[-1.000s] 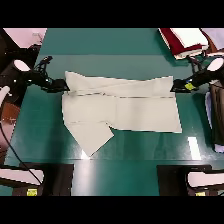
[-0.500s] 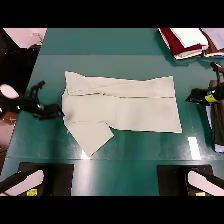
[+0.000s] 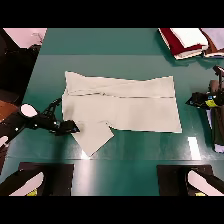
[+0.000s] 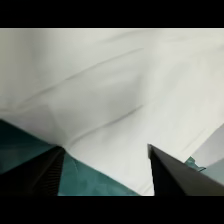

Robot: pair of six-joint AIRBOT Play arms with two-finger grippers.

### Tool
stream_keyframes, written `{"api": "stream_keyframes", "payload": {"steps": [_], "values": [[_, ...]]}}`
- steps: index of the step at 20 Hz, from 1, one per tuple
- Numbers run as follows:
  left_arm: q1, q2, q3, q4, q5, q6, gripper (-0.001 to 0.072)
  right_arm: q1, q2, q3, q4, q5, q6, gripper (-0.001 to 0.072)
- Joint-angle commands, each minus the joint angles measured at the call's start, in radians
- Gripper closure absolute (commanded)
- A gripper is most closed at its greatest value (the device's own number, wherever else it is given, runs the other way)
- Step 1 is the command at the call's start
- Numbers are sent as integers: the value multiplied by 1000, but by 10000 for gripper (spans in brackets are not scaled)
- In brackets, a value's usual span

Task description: Fold the shirts.

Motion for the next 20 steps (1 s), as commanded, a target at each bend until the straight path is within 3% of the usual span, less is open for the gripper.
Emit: {"api": "stream_keyframes", "payload": {"steps": [1,2,3,4,9,10,11,12,14,16,20], "values": [[-64,0,-28,-5,60,-61,111,0,4,-3,17,-9,-1,376],[-64,0,-28,-23,72,-61,212,0,5,-3,17,-6,-7,376],[-64,0,-26,-40,85,-60,487,0,4,-3,17,6,-19,376],[-64,0,-23,-52,89,-60,678,-5,4,-3,16,28,-37,376],[-64,6,64,-59,32,-32,684,-144,3,-112,15,122,-120,375],[-64,11,80,-63,31,-26,684,-183,-4,-159,16,115,-133,331],[-64,14,90,-65,33,-26,684,-221,-24,-203,18,116,-141,215],[-64,14,98,-67,35,-26,684,-248,-51,-238,18,116,-149,199],[-64,14,98,-66,41,-26,684,-285,-109,-300,69,119,-205,205],[-64,14,98,-66,45,-26,684,-300,-154,-336,158,109,-253,278],[-64,14,98,-66,48,-26,684,-271,-187,-340,197,81,-255,282]]}}
